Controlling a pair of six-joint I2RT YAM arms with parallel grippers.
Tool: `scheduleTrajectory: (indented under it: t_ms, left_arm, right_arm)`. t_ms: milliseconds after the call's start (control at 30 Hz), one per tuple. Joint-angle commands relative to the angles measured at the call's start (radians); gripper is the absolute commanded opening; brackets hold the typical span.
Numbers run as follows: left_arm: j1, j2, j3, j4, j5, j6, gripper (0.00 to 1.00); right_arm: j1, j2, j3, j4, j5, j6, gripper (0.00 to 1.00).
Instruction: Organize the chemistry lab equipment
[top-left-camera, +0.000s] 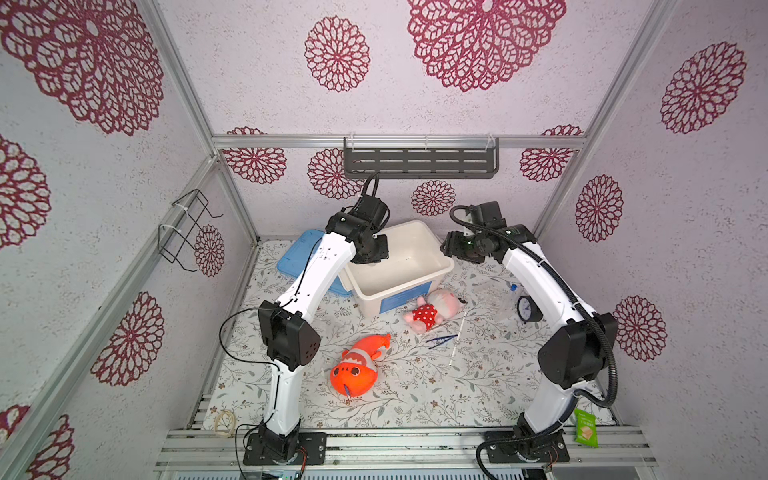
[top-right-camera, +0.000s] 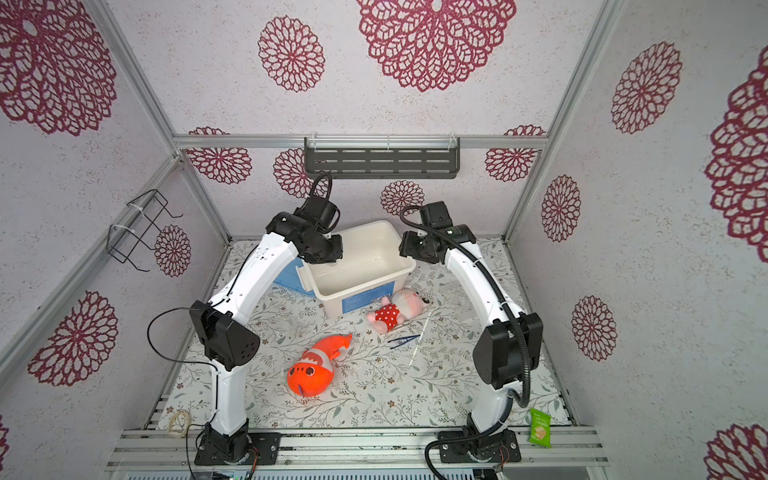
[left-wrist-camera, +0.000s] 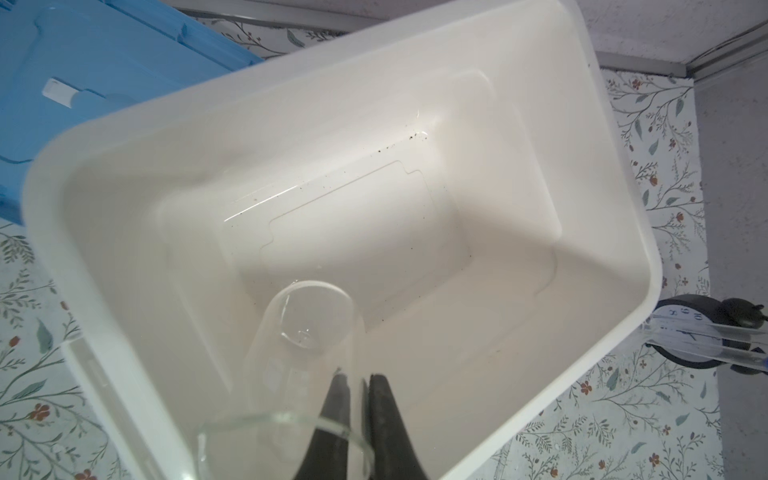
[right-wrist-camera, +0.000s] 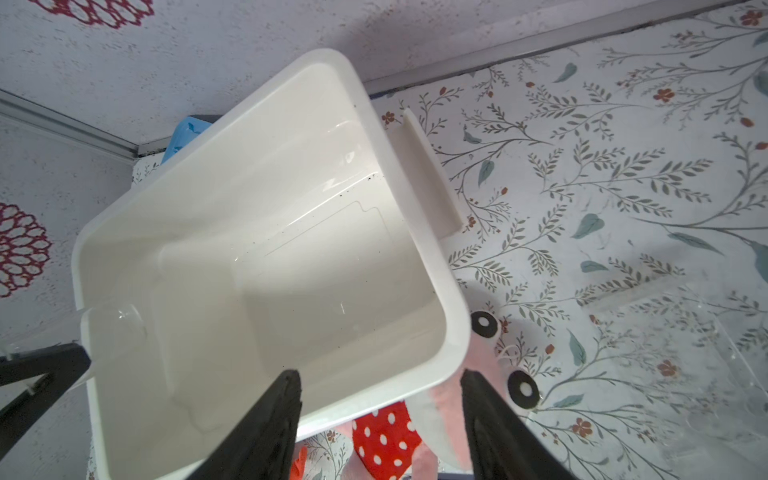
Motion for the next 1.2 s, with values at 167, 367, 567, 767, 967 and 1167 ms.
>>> scheduleTrajectory:
  t_ms: [167, 367, 567, 767, 967, 1167]
  left_arm:
    - [-0.039, 0.043, -0.002, -0.021, -0.007, 0.101, 0.00]
    - [-0.044, 0.020, -0.024, -0.006, -0.016, 0.112, 0.00]
    - [-0.042, 0.011, -0.051, 0.001, -0.006, 0.113, 0.00]
    - [-0.043, 0.001, -0.072, 0.012, -0.016, 0.121, 0.00]
    - [-0.041, 0.018, -0.036, 0.003, -0.019, 0.137, 0.00]
    - [-0.041, 0.037, -0.010, 0.004, -0.009, 0.134, 0.00]
  right_arm:
    - [-0.073, 0.029, 0.065, -0.009, -0.113, -0.116, 0.64]
    - [-0.070, 0.188, 0.208, -0.050, -0.119, -0.224, 0.60]
    - [-0.065, 0.283, 0.225, -0.039, -0.072, -0.290, 0.57]
    - [-0.062, 0.341, 0.253, -0.046, -0.043, -0.295, 0.40]
    - [-0.060, 0.362, 0.285, -0.040, 0.022, -0.294, 0.22]
    - [-0.072, 0.352, 0.298, -0.073, 0.081, -0.375, 0.13]
